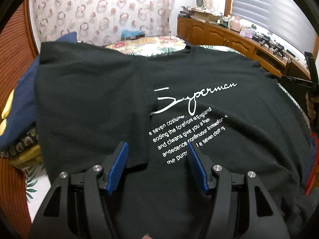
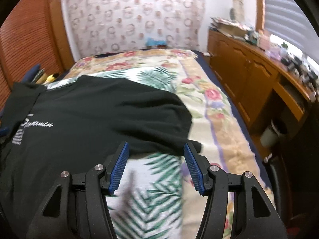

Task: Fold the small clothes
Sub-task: 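Move the right gripper to the opposite side edge of the shirt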

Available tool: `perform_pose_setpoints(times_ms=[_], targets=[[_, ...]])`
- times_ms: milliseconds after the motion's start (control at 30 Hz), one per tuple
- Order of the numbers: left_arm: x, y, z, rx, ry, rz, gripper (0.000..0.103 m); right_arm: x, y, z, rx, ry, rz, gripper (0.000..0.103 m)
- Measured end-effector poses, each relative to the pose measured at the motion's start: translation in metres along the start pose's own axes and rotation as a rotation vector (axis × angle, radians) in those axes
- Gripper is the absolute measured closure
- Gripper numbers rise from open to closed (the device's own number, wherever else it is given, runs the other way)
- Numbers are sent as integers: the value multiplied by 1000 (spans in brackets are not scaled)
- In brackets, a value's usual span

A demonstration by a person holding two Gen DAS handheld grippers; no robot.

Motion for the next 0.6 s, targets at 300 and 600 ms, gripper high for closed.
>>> perform_pose_setpoints(times_ms=[300,600], targets=[[3,0,1,2,18,-16,41,18,2,27,77,27,-51,44],[7,3,-1,5,7,-24,31,35,12,47,142,134,-95,49]])
Point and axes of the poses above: each gripper's, at about its wrist camera, not at the fingertips, and x roughly the way its jaws point, z to its right, y to its top, the point moved 1 cm from there along x, roughly the way its jaws point, and after that the axes turned 9 degrees about -z, right-handed, at the moved point
